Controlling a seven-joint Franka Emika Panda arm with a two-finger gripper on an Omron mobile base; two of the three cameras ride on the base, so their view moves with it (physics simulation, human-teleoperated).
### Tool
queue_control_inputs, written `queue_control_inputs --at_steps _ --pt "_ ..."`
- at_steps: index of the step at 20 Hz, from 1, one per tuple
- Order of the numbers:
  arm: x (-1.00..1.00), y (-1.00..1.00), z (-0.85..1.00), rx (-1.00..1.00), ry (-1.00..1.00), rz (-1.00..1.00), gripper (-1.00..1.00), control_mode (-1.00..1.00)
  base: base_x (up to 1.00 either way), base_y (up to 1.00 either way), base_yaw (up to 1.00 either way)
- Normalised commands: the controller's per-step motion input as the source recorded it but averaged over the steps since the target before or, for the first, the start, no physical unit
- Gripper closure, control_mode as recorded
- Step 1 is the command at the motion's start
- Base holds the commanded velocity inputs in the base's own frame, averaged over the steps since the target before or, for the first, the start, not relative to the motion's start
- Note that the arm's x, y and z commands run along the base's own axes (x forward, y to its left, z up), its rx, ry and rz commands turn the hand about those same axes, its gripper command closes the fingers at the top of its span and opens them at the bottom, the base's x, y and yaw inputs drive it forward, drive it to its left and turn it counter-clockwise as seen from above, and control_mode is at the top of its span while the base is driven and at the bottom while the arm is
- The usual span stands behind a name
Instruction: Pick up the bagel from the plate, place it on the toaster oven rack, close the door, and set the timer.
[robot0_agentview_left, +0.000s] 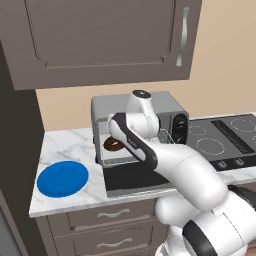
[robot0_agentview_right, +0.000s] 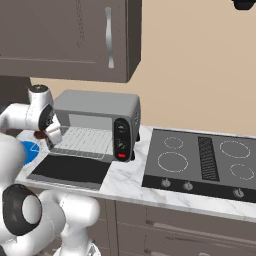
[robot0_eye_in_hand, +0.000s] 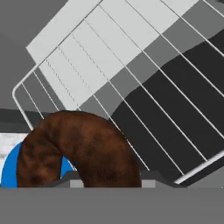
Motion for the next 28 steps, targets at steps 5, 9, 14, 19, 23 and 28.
queue_control_inputs --at_steps 5,9,14,19,23,28 --pt "0.02 -0.41 -0.11 -0.1 -0.01 0.26 1.0 -1.0 0.0 0.0 0.0" --pt "0.14 -0.33 -0.01 -0.01 -0.07 0.27 1.0 -1.0 0.0 0.0 0.0" --pt "0.05 -0.44 -0.13 0.0 -0.28 0.17 1.0 -1.0 0.0 0.0 0.0" --pt "0.08 -0.25 -0.26 0.0 -0.2 0.07 1.0 -1.0 0.0 0.0 0.0" --pt "0.16 -0.13 -0.08 0.0 0.0 0.04 1.0 -1.0 0.0 0.0 0.0" --pt "0.35 -0.1 0.0 0.02 0.14 0.0 1.0 -1.0 0.0 0.0 0.0"
